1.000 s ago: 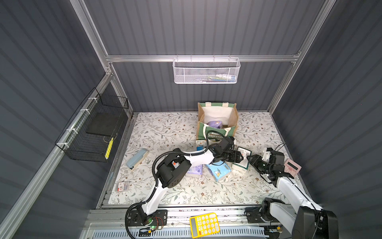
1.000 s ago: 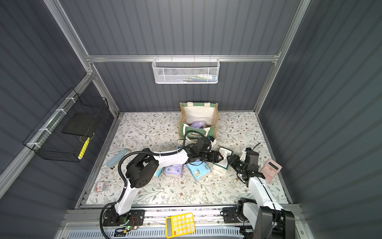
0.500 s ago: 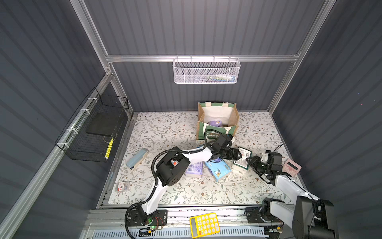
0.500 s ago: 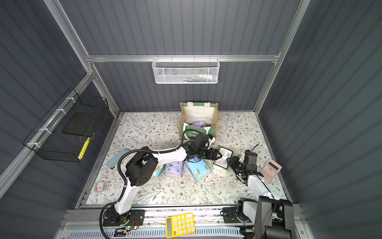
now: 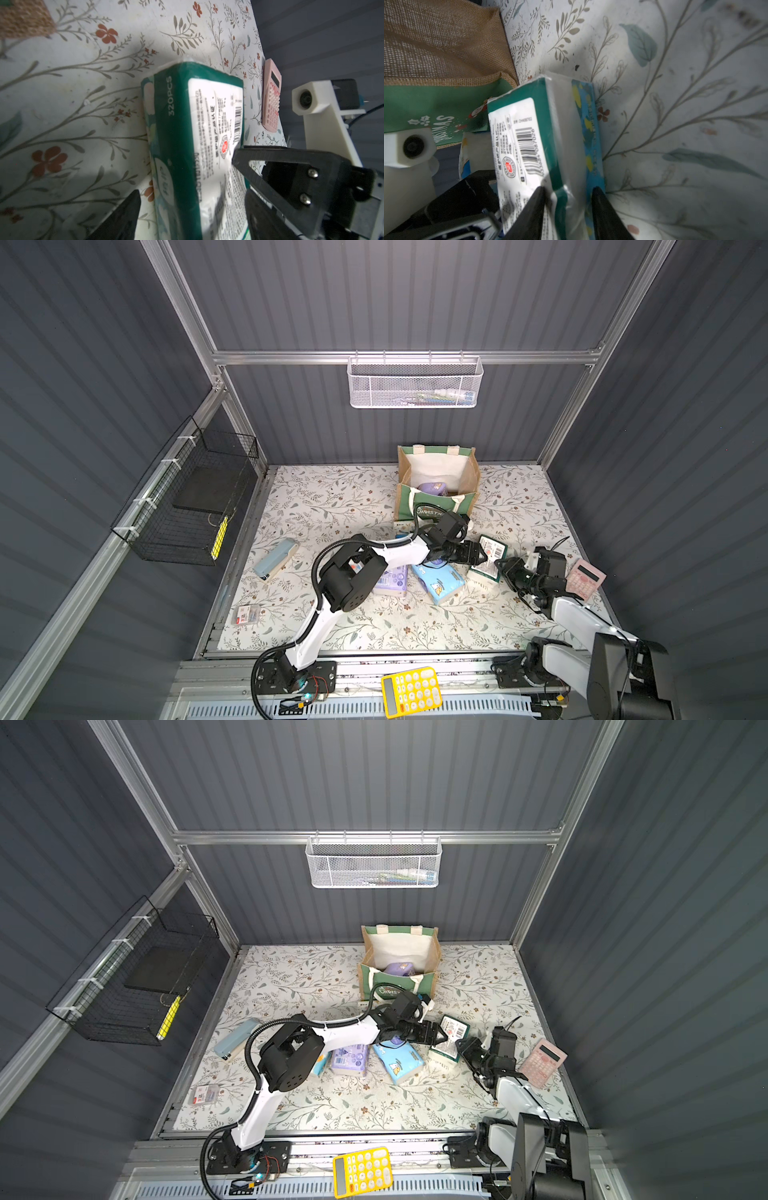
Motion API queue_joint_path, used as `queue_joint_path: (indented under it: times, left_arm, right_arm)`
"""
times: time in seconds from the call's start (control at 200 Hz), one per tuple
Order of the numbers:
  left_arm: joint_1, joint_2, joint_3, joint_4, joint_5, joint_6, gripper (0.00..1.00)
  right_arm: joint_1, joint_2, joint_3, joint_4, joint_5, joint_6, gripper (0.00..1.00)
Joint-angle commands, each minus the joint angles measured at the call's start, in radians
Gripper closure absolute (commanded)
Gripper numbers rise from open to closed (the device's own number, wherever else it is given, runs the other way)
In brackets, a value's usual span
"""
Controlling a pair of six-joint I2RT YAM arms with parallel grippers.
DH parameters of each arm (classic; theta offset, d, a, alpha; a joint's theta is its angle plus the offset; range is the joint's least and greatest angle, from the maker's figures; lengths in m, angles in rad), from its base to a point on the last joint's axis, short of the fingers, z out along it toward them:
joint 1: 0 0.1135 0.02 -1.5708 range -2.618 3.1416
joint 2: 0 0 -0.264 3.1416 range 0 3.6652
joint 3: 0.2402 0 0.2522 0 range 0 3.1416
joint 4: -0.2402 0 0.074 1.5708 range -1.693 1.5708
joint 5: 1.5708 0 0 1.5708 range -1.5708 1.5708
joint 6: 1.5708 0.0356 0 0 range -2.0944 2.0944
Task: Put tissues into the canvas bag
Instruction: Pick up the pack of facial tissues from the center of the board.
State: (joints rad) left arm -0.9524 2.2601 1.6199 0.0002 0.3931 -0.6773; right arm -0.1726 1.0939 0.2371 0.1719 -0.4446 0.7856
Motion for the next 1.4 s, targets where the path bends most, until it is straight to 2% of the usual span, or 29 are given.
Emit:
queue_joint_path:
  times: [0.0, 0.31, 0.54, 0.851, 1.086, 1.396]
  left_arm:
    - [0.007, 0.036, 0.04, -0.004, 0.046, -0.017, 0.21]
    - [0.007, 0.08, 0.081, 0.014, 0.124, -0.039, 0.21]
    - [0.005, 0.09, 0.06, 0.064, 0.153, -0.078, 0.22]
    - [-0.002, 0.094, 0.024, 0.233, 0.214, -0.165, 0.25]
    - [-0.01, 0.084, -0.006, 0.313, 0.219, -0.2, 0.33]
    - [-0.01, 0.068, -0.038, 0.404, 0.215, -0.24, 0.55]
  right_arm:
    - [-0.005, -0.008, -0.028, -0.038, 0.026, 0.013, 0.61]
    - [-0.006, -0.025, -0.051, -0.02, 0.027, 0.039, 0.62]
    - [-0.007, -0.035, -0.061, -0.014, 0.038, 0.054, 0.62]
    - [-0.007, -0.008, -0.079, 0.055, -0.011, 0.065, 0.61]
    - [-0.007, -0.039, -0.079, 0.071, -0.022, 0.074, 0.61]
    - [-0.007, -0.116, -0.076, 0.045, -0.048, 0.049, 0.55]
